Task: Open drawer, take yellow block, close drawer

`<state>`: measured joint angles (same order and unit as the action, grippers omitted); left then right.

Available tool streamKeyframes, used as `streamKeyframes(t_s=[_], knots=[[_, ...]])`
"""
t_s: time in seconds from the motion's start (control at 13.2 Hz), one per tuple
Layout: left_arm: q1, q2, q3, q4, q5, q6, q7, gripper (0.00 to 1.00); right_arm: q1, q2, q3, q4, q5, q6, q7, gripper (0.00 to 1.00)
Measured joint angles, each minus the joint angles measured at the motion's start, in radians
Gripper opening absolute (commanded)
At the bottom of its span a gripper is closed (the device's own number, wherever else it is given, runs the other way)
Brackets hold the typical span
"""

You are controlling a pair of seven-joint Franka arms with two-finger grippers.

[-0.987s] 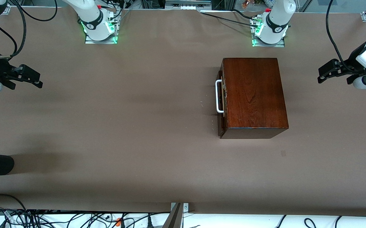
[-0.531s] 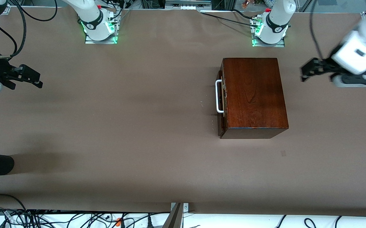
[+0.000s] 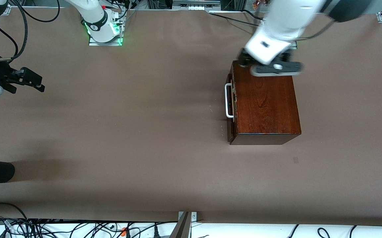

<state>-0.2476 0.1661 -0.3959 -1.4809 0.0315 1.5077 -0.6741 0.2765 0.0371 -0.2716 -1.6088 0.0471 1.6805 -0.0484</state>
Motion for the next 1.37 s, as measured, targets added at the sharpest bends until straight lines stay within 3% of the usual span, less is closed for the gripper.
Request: streamKeyframes(t_s=[0.38, 1.37], knots=[[-0.185, 0.12, -0.002, 0.015, 0.121, 0.012, -0.129, 1.0, 0.0, 0.0, 0.0, 0.0, 0.0, 0.0, 0.0, 1.0], [-0.239, 0.379, 0.001, -0.025, 0.313, 0.203, -0.24, 1.0, 0.0, 0.0, 0.0, 0.0, 0.0, 0.0, 0.0, 1.0]])
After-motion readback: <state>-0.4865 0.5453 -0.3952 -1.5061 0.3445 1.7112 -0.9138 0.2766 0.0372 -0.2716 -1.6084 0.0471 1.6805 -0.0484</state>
